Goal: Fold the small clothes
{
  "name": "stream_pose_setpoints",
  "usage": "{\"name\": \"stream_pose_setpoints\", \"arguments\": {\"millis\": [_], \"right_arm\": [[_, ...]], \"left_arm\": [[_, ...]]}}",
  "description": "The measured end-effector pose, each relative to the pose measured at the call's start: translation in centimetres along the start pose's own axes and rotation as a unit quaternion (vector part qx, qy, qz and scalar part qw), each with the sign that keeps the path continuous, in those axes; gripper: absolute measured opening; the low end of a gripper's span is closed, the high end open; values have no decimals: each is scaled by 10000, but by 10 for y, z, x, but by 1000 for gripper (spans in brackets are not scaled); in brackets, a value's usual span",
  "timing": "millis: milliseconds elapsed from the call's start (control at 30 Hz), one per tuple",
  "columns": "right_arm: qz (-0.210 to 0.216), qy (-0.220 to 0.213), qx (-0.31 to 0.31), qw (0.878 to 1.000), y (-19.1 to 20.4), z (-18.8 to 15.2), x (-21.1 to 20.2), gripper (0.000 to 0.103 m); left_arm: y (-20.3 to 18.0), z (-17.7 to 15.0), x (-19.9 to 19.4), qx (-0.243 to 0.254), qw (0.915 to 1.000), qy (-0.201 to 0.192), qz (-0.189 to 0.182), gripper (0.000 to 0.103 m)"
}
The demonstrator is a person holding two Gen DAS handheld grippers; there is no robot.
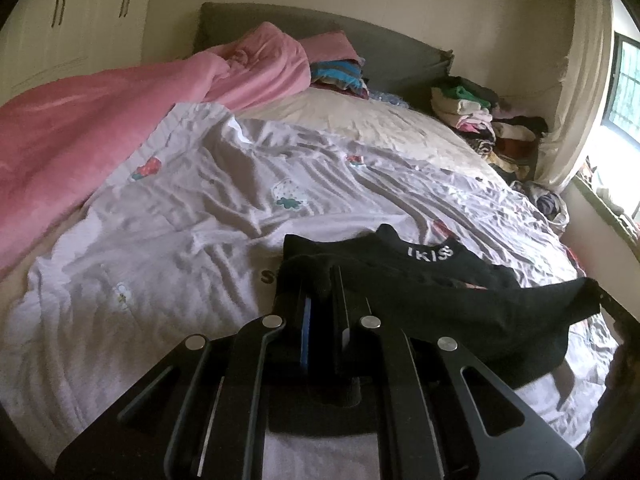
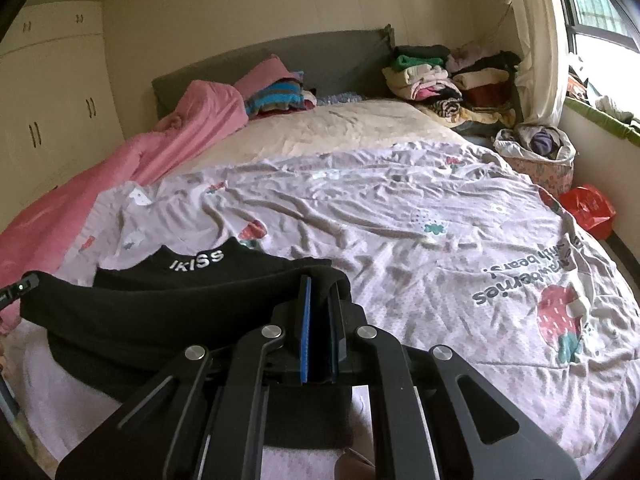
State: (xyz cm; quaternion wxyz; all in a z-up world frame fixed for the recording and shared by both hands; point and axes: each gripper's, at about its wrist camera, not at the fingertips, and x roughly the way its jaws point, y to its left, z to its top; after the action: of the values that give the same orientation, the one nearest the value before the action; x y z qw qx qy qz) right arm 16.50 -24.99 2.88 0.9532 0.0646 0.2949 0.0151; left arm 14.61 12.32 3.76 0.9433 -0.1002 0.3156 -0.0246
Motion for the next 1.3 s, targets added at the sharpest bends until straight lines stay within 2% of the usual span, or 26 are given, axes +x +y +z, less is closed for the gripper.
{"name": "stream_pose_setpoints", "arguments": {"millis": [367, 467, 500, 533, 667, 700, 767, 800, 833, 1000, 1167, 1300], "right_arm": [[-164, 287, -146, 9993, 5, -3, 43, 7], [-202, 355, -167, 9990, 6, -4, 51, 16], [-233, 344, -163, 9990, 6, -5, 52, 25], [-236, 342, -156, 9990, 6, -5, 52, 28], [-260, 265, -149, 9992, 6, -6, 48, 32], [-251, 231, -151, 9993, 6, -7, 46, 32], [-244, 122, -173, 9995, 8, -8, 37, 35], [-242, 68, -188, 9995, 9, -9, 32, 36], [-232, 33, -206, 9995, 10, -11, 28, 36], [-95, -82, -386, 9992, 22, -19, 4, 36], [91, 92, -646, 9978, 38, -31, -2, 35], [203, 342, -815, 9959, 50, -44, 0, 29]], "left_arm": [[14, -6, 44, -285, 9992, 288, 72, 3], [19, -8, 49, -328, 9990, 301, 99, 5], [20, -9, 49, -348, 9989, 296, 85, 5], [21, -10, 49, -352, 9990, 279, 68, 5], [17, -11, 42, -247, 9996, 159, 27, 8], [16, -11, 38, -217, 9997, 92, 7, 11], [11, -11, 29, -144, 9999, -45, 49, 24], [9, -10, 24, -108, 9998, -153, 119, 38], [7, -9, 16, -91, 9994, -309, 162, 41], [2, -9, 5, -6, 9993, -383, 21, 41], [-21, -20, 7, 325, 9990, -142, -276, 41], [-39, -32, 13, 533, 9970, 145, -551, 41]]}}
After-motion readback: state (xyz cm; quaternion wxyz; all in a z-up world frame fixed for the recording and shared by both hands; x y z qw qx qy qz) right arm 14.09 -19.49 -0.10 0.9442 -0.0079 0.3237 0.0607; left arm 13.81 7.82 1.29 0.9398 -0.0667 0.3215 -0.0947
